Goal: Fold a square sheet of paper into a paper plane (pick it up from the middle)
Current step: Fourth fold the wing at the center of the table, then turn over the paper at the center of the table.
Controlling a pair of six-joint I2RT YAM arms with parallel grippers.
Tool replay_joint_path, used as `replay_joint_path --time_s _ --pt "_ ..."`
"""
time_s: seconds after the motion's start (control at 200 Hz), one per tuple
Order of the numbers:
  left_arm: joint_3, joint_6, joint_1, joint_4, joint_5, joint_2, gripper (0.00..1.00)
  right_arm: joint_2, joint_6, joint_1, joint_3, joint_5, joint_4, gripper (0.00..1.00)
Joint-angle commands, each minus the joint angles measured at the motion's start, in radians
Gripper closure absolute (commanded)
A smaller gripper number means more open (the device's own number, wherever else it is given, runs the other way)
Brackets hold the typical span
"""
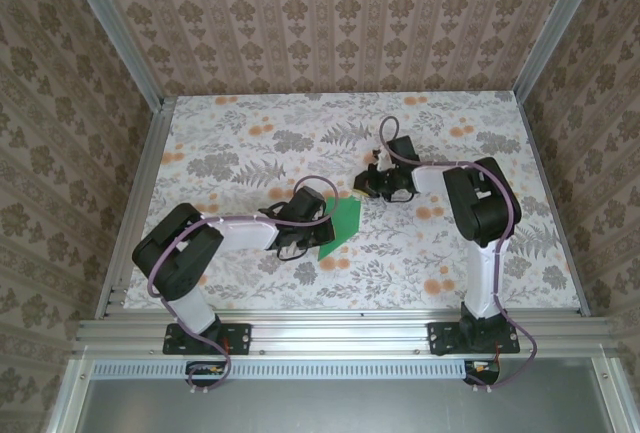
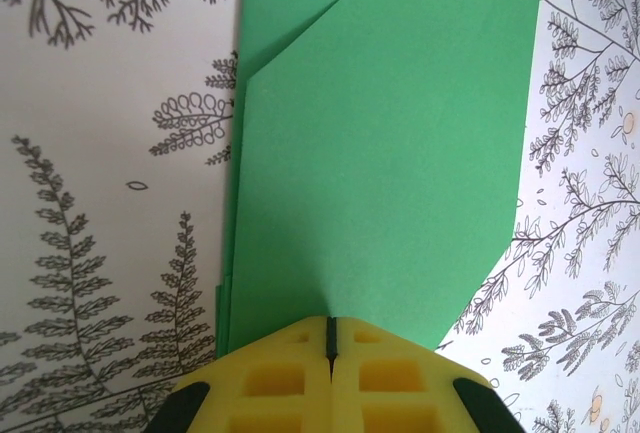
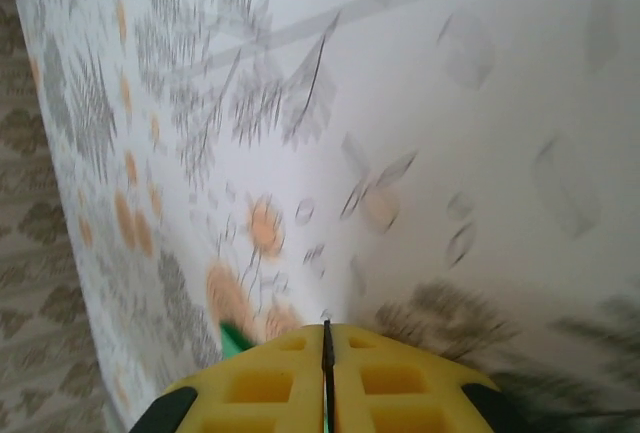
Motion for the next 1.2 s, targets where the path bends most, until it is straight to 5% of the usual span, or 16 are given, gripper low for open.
replay_joint_path --time_s 0.0,0.42,0.705,1.195 --pt "0.011 -0.002 -0.005 -0.141 -0.001 -0.006 0.96 -0.040 -0.035 -0.015 0.045 0.090 -0.046 0.87" --pt "-0.005 -0.044 0.054 -0.150 -0.045 -0.193 0.50 -0.284 -0.114 0.089 -0.118 0.124 -0.273 0.61" --pt "-0.081 -0.065 0.090 -0.122 0.026 -0.218 0.45 -0.212 -0.137 0.201 -0.051 0.113 -0.342 0.65" --pt "-0.030 -0.044 0.094 -0.140 0.087 -0.113 0.50 -0.167 -0.100 0.210 -0.018 0.120 -0.340 0.69"
